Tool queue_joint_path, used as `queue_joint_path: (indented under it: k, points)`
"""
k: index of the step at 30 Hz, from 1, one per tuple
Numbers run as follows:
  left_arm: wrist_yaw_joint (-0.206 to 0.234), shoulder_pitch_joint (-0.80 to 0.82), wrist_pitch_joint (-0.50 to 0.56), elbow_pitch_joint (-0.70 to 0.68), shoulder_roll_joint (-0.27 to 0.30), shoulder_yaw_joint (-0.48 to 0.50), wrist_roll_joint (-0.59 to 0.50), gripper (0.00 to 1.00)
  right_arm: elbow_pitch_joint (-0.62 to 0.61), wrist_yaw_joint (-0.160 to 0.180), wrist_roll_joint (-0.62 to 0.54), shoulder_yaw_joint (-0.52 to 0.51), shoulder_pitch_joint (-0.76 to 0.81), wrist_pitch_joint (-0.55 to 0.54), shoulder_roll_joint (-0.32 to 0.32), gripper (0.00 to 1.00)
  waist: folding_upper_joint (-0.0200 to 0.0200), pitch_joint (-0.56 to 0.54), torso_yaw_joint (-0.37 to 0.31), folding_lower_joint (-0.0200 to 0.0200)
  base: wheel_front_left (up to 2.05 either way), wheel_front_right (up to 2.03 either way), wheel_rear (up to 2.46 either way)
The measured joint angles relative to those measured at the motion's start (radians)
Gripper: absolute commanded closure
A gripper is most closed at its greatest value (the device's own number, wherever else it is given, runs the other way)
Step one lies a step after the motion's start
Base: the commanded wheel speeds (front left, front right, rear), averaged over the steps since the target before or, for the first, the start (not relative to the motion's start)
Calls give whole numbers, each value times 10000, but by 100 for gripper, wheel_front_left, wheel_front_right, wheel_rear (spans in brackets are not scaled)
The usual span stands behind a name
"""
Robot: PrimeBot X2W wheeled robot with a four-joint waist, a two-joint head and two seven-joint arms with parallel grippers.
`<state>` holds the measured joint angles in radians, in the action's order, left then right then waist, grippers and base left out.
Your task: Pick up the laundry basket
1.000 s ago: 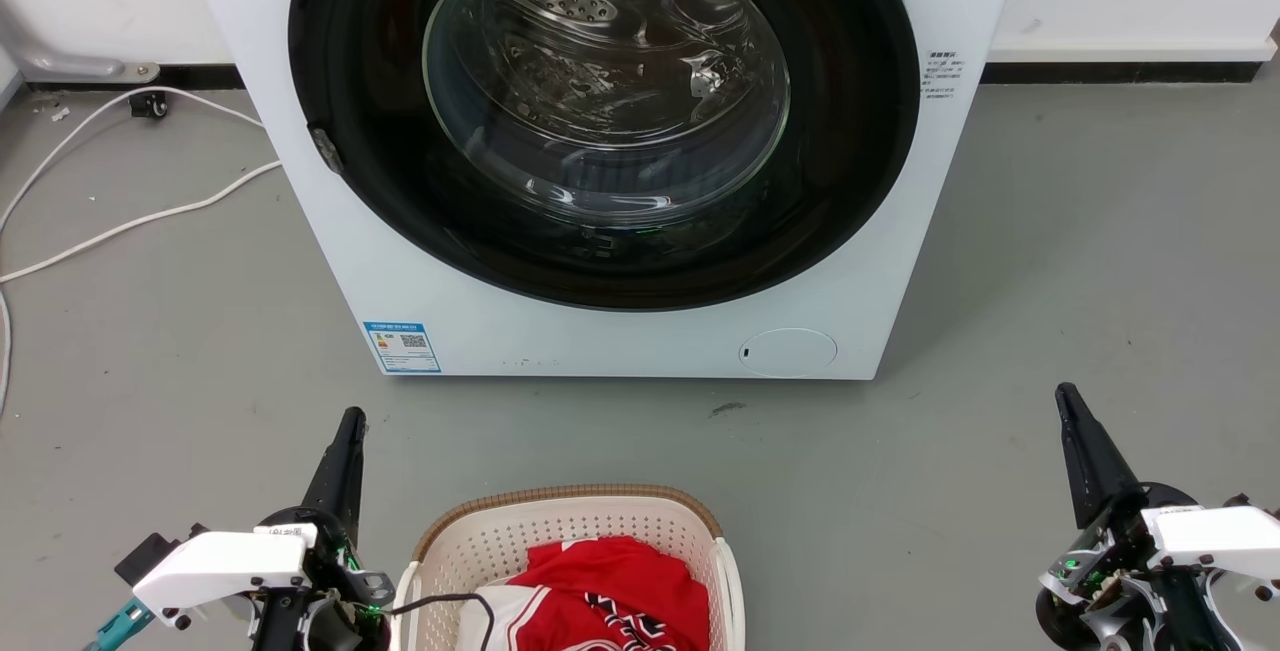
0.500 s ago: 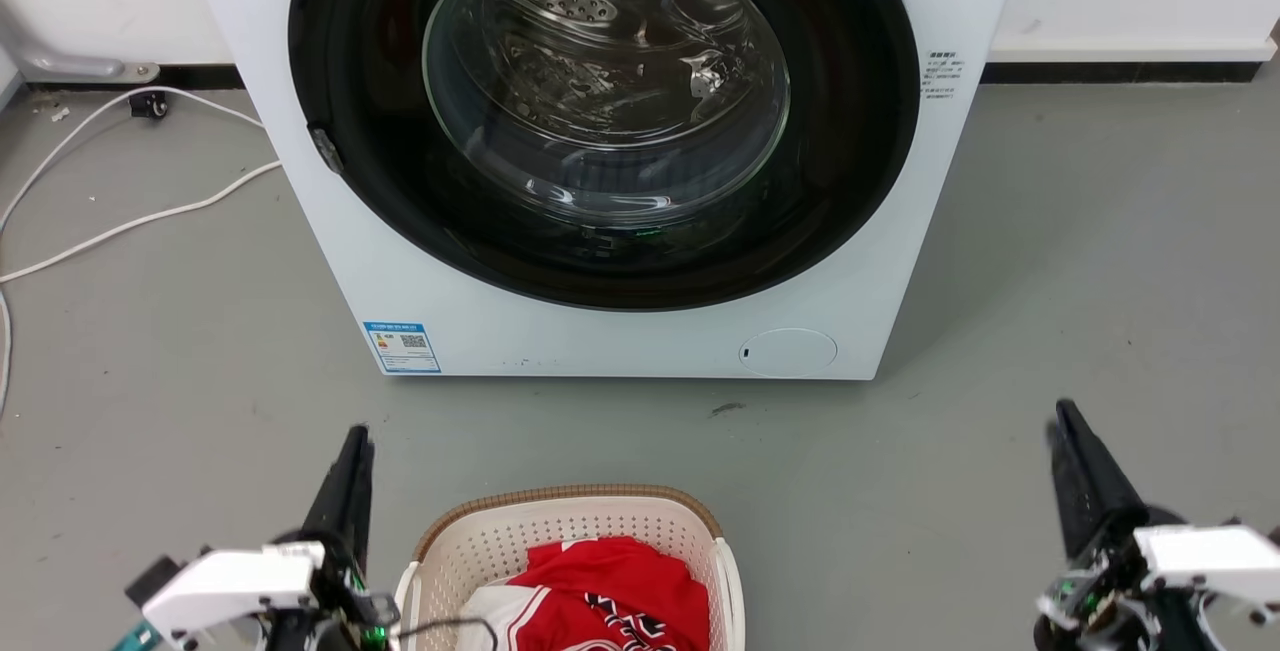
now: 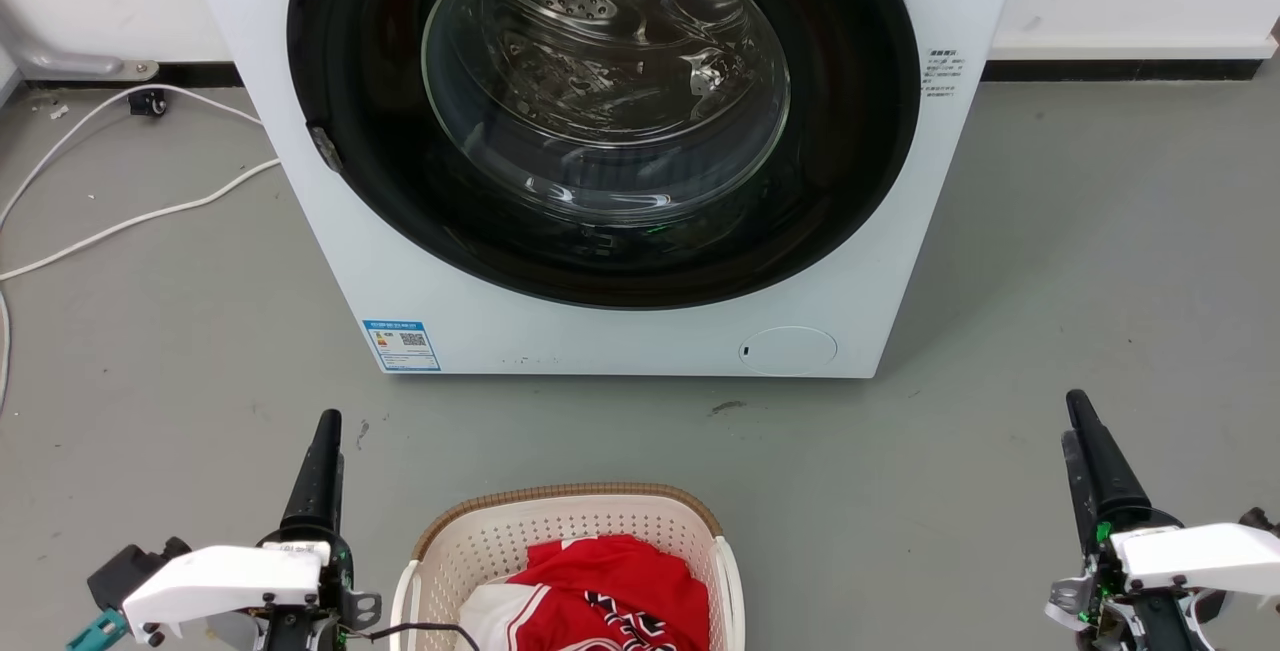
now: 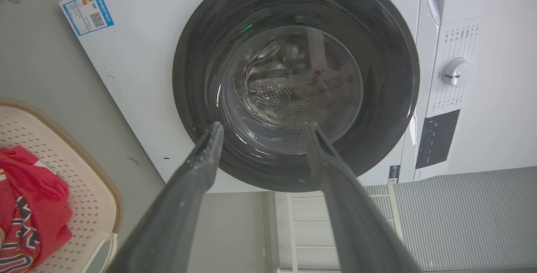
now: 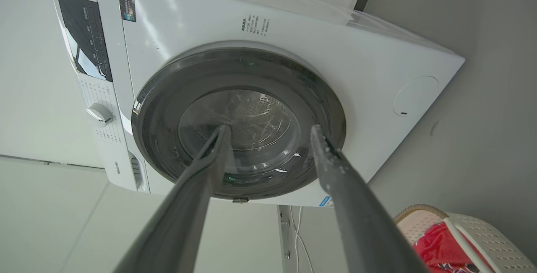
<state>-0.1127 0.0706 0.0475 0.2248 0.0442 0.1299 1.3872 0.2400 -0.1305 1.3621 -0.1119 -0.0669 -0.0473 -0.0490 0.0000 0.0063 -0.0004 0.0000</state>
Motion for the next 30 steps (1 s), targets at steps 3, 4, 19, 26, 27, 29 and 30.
queue_joint_path:
  k: [3,4,19,26,27,29,30]
  points:
    - [107,-1,-142,-167,0,-21,-685,0,-178,0,-821,84,42,132,0,0,0,4,0,0,0,0,0]
    - [207,-9,-268,-341,2,-84,-1369,0,-297,0,-1661,161,88,265,2,0,0,8,4,0,0,0,0]
    - [460,-248,-924,-717,6,-326,-4533,0,-552,0,-5285,389,331,918,2,0,0,12,25,0,0,0,0]
    - [546,-281,-1127,-815,8,-341,-5438,0,-594,0,-6289,454,469,1108,2,0,0,17,27,0,0,0,0]
    - [556,-299,-1143,-846,8,-339,-5568,0,-594,0,-6449,462,474,1151,2,0,0,18,26,0,0,0,0]
    - [594,-329,-1220,-888,10,-336,-5816,0,-596,0,-6738,491,476,1221,2,0,0,21,23,1,0,0,0]
    - [596,-346,-1246,-909,10,-326,-5950,0,-602,0,-6865,499,479,1260,2,0,0,23,21,0,0,0,0]
